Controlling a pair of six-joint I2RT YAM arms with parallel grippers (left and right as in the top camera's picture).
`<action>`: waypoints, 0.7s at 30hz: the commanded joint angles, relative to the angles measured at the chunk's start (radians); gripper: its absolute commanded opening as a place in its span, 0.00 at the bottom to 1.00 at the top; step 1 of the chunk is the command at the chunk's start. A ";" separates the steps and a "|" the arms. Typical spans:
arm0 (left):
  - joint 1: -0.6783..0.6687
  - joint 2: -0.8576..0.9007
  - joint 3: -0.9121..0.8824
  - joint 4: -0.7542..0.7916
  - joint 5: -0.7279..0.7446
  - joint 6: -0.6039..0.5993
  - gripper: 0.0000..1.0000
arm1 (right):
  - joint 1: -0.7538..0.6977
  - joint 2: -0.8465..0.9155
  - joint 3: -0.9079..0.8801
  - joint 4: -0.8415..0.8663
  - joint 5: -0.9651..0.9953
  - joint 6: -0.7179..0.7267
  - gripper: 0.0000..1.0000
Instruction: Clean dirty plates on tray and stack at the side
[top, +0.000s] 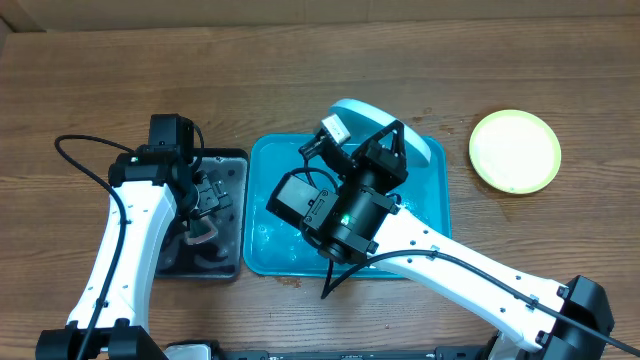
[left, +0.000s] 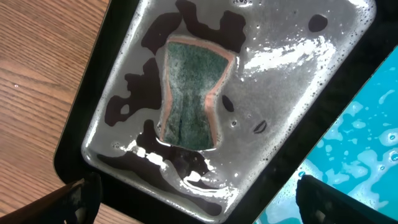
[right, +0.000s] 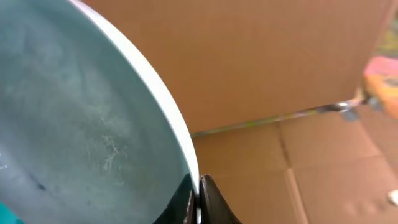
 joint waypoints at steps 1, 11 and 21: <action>0.002 -0.011 -0.001 0.007 0.008 -0.014 1.00 | 0.006 -0.029 0.034 0.079 0.074 -0.156 0.04; 0.002 -0.011 -0.001 0.005 0.008 -0.014 1.00 | 0.002 -0.037 0.037 0.161 -0.467 -0.019 0.04; 0.003 -0.011 -0.001 0.012 0.009 -0.014 1.00 | -0.046 -0.033 0.029 0.074 -0.317 0.035 0.04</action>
